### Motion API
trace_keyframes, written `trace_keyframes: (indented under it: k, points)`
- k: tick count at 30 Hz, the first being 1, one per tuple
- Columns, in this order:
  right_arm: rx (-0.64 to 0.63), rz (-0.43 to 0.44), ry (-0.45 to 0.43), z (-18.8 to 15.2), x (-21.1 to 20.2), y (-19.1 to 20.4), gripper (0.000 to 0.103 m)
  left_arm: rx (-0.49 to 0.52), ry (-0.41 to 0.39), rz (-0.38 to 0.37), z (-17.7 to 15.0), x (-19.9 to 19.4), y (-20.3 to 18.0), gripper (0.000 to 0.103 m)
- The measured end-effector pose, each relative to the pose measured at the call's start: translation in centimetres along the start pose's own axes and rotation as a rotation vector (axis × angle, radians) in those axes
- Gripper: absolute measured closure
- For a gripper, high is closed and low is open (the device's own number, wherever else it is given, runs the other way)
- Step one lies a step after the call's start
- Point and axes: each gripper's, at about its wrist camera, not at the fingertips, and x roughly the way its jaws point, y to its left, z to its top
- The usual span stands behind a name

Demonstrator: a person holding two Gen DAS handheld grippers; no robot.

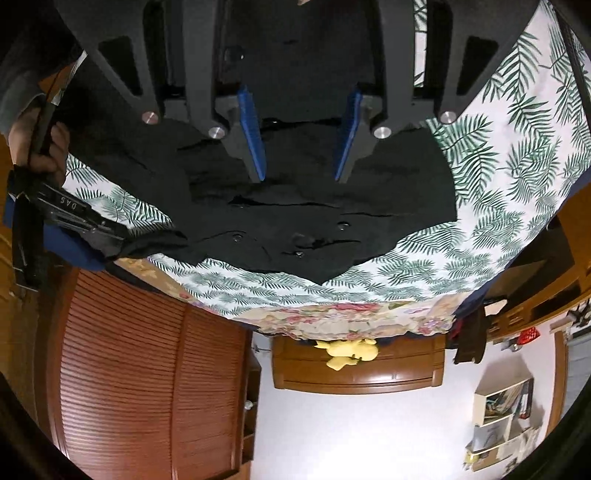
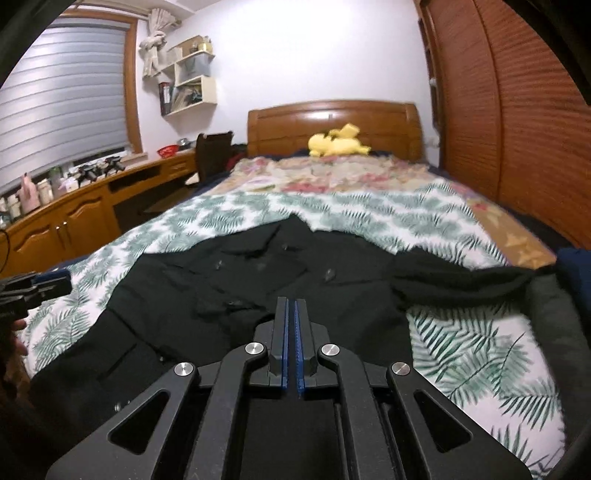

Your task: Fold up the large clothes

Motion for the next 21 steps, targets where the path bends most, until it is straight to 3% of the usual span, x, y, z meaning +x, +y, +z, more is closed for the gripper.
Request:
trace_keyframes:
  k: [4, 5, 6, 8, 16, 18, 19, 20, 21]
  points:
    - [-0.003, 0.046, 0.084, -0.8, 2.6, 0.5, 0.101, 0.007, 0.022, -0.002, -0.3, 1.0, -0.7, 0.066]
    - [-0.002, 0.049, 0.116, -1.1, 3.7, 0.6, 0.089, 0.006, 0.025, -0.004, -0.3, 1.1, -0.9, 0.066]
    - [-0.003, 0.06, 0.135, -1.3, 4.5, 0.9, 0.063, 0.005, 0.028, -0.005, -0.3, 1.2, -1.0, 0.066]
    - [-0.005, 0.091, 0.171, -1.9, 6.0, 1.4, 0.04, 0.005, 0.033, -0.007, -0.4, 1.3, -1.2, 0.065]
    - [-0.009, 0.126, 0.389, -3.8, 11.6, 2.8, 0.043, 0.016, 0.037, -0.019, -0.5, 1.4, -1.9, 0.065]
    - [-0.025, 0.144, 0.421, -4.2, 12.4, 3.2, 0.074, 0.022, 0.038, -0.019, -0.6, 1.3, -2.0, 0.065]
    - [-0.037, 0.143, 0.413, -4.1, 12.2, 3.3, 0.079, 0.024, 0.04, -0.018, -0.5, 1.4, -2.0, 0.065]
    - [-0.047, 0.152, 0.397, -4.0, 11.9, 3.5, 0.095, 0.025, 0.04, -0.017, -0.5, 1.4, -2.1, 0.065]
    - [-0.055, 0.166, 0.377, -3.8, 11.5, 3.6, 0.098, 0.026, 0.04, -0.016, -0.5, 1.3, -2.1, 0.064]
